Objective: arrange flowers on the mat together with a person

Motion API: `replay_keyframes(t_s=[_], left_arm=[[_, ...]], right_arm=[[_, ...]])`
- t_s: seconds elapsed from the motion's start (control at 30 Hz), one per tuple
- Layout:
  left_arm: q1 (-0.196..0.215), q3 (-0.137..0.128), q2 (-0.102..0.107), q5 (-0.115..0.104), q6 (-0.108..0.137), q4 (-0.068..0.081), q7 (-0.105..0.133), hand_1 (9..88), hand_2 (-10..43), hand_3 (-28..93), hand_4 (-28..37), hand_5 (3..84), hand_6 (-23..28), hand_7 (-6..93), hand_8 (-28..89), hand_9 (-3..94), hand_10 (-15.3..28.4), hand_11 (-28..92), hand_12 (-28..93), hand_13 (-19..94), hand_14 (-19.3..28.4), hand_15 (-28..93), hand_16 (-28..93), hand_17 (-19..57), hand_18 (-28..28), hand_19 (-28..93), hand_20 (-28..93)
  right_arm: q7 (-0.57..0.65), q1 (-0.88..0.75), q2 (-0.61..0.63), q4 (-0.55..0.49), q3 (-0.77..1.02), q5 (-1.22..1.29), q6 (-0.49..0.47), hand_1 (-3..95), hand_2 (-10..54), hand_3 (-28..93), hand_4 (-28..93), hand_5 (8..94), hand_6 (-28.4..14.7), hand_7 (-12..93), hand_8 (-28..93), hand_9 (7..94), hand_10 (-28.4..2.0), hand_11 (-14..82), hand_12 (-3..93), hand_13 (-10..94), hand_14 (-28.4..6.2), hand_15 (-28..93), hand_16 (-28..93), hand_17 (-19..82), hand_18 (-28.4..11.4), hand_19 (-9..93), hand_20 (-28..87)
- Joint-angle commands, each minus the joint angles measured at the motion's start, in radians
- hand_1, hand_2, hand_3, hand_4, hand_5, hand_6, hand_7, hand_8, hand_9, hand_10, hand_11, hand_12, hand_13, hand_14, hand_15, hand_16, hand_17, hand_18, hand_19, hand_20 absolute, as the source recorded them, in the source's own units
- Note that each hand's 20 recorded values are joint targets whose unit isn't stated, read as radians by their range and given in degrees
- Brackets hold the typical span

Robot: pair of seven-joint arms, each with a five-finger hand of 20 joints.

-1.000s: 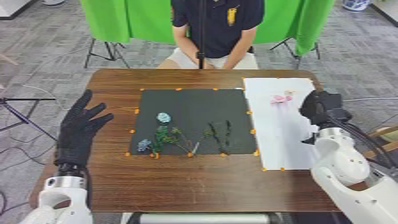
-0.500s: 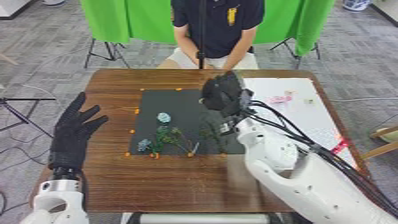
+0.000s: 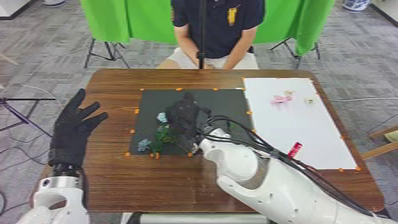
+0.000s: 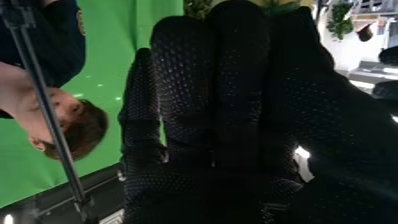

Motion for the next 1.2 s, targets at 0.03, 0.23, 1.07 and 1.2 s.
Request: replay_keyframes(t_s=[0.03, 0.23, 1.07, 1.2], left_arm=[[-0.018, 0.017, -0.006, 0.002, -0.011, 0.015, -0.015, 24.0, 6.4, 80, -28.3, 28.6, 1.4, 14.1, -12, 33.3, 16.0, 22, 7, 28, 25.0, 49, -9, -7.9, 22.8, 49, 17], [-0.041, 0.028, -0.008, 0.010, -0.020, 0.022, -0.023, 24.2, 6.4, 80, -28.3, 28.6, 1.4, 14.1, -12, 33.3, 16.0, 22, 7, 28, 24.7, 48, -9, -7.8, 22.8, 49, 17], [-0.019, 0.022, 0.001, 0.003, -0.009, 0.014, -0.020, 24.3, 6.1, 80, -28.2, 28.6, 1.3, 14.3, -12, 33.4, 16.0, 22, 7, 29, 24.6, 48, -9, -7.8, 22.8, 49, 17], [-0.012, 0.016, -0.003, 0.007, -0.008, 0.011, -0.025, 24.3, 6.0, 80, -28.2, 28.6, 1.4, 14.3, -12, 33.4, 16.0, 22, 7, 29, 24.6, 48, -9, -7.8, 22.9, 49, 17]], right_arm=[[0.010, 0.012, -0.054, 0.044, -0.029, -0.057, -0.055, 52.2, -9.5, 65, -28, 83.0, 7.4, 17, -3, 86.9, -6.1, 33.6, 30.2, 75, -5.6, 59, 25, 21, -16.9, 67, 24], [0.028, 0.018, -0.075, 0.066, -0.037, -0.079, -0.098, 50.9, -9.5, 65, -28, 80.1, 7.8, 17, -4, 83.4, -6.8, 34.9, 31.0, 72, -6.1, 60, 24, 19, -17.1, 66, 24], [0.059, 0.021, -0.064, 0.029, -0.021, -0.090, -0.141, 45.0, -9.5, 71, -28, 68.4, 6.4, 17, -8, 75.9, -8.2, 37.5, 31.7, 68, -7.3, 64, 22, 19, -19.3, 66, 25], [0.056, 0.020, -0.051, 0.002, -0.018, -0.082, -0.135, 47.0, -9.5, 70, -28, 66.8, 6.3, 17, -11, 76.0, -7.7, 35.6, 33.9, 68, -7.3, 64, 21, 18, -19.5, 66, 25]])
